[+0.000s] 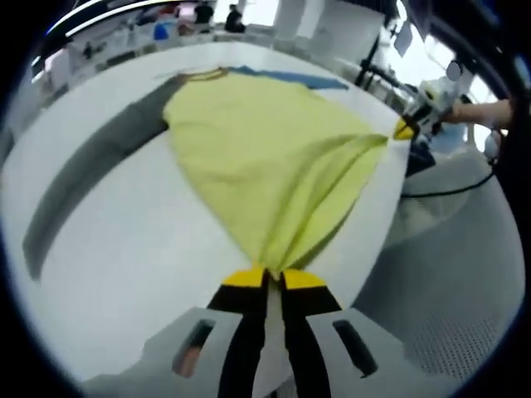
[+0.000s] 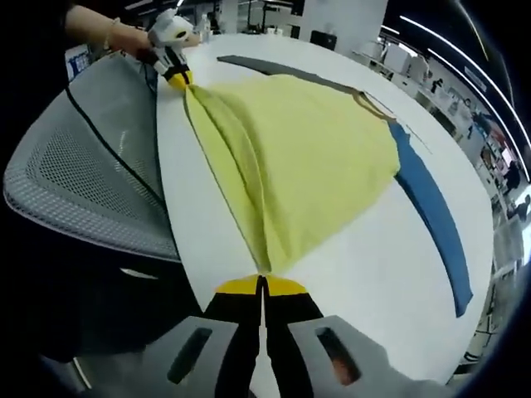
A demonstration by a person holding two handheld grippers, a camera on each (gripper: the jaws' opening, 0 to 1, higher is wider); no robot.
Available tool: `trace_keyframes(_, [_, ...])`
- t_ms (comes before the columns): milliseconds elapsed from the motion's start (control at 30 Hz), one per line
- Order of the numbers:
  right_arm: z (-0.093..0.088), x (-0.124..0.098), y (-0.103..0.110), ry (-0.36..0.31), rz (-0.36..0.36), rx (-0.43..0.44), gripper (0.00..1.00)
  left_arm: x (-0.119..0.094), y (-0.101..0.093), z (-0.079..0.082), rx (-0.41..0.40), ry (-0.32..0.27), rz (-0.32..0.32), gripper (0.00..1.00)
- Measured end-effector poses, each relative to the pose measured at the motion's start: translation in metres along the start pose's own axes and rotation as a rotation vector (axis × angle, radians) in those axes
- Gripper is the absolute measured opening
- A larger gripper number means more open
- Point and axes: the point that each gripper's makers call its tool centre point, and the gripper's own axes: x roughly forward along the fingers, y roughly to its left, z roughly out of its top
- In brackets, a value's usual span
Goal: Fold the garment on the visible template until the final outline fits inside the template.
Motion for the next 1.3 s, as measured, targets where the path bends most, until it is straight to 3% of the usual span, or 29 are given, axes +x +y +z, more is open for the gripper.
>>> trace_keyframes(233, [0.006, -0.004, -0.003, -0.014, -0.025, 0.049, 0.08, -0.002, -0.001, -0.001, -0.001, 0.005, 0.001, 0.02])
trace_keyframes(400, [0.026, 0.004, -0.004, -0.033, -0.030, 0.011, 0.11, -0.003, -0.003, -0.004, 0.002, 0.011, 0.000, 0.01])
trace_keyframes(533, [0.031, 0.018, -0.001, -0.024, -0.017, -0.009, 0.12, -0.005, -0.004, -0.006, 0.000, 0.017, 0.000, 0.00])
trace_keyframes(767, [0.027, 0.025, 0.005, 0.009, -0.025, -0.079, 0.01, -0.009, -0.006, -0.016, 0.004, 0.043, 0.000, 0.00])
trace_keyframes(1300, [0.015, 0.022, 0.014, 0.024, -0.021, -0.070, 0.01, -0.013, -0.008, -0.017, -0.002, 0.039, 0.010, 0.00])
